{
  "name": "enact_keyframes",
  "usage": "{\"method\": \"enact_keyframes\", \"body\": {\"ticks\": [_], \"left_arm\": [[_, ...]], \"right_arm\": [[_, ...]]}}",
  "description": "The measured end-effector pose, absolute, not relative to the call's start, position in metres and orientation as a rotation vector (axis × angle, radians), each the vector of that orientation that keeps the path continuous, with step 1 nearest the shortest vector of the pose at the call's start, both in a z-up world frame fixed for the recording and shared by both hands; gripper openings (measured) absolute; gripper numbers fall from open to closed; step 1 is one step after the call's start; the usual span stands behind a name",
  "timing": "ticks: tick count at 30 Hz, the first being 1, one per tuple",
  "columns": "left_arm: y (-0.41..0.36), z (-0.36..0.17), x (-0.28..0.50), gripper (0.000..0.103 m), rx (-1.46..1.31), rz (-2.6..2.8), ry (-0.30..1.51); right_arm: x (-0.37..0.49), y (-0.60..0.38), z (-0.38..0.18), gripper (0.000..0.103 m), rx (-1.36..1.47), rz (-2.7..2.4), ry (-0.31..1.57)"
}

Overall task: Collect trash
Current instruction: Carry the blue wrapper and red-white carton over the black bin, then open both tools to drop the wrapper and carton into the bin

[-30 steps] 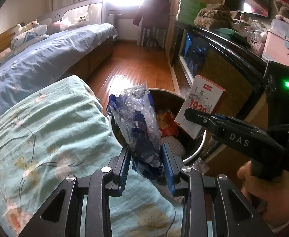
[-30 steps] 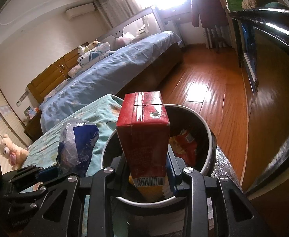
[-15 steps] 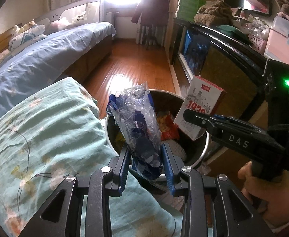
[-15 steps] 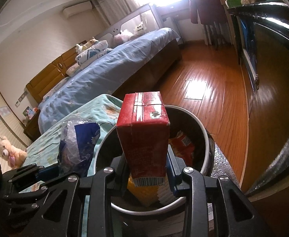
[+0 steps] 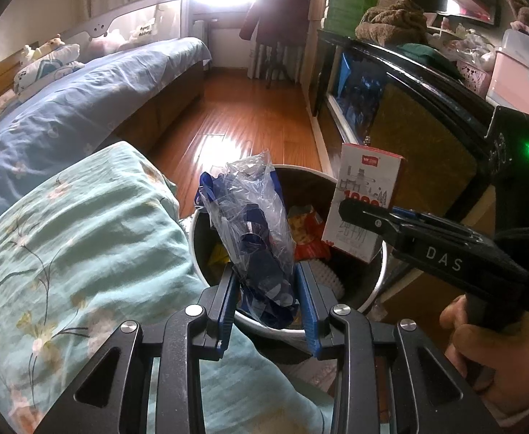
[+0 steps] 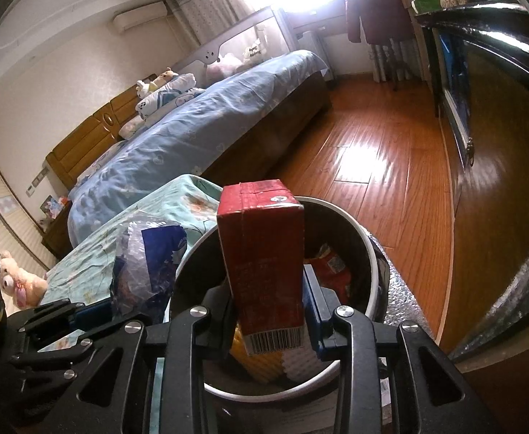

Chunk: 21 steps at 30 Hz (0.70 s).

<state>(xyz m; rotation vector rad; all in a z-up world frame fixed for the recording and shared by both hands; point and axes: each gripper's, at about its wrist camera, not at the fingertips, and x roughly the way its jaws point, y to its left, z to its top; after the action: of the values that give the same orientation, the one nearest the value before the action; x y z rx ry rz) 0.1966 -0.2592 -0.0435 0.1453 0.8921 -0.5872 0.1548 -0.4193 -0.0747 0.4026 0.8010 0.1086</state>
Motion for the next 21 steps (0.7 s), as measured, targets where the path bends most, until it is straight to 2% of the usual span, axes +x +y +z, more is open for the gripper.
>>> {"method": "enact_keyframes", "body": {"ticks": [21], "left_arm": [[-0.267, -0.052, 0.205, 0.031, 0.153, -0.581, 0.924]], "right_arm": [[0.167, -0.421, -0.078, 0.032, 0.399, 0.098, 0.821]]}}
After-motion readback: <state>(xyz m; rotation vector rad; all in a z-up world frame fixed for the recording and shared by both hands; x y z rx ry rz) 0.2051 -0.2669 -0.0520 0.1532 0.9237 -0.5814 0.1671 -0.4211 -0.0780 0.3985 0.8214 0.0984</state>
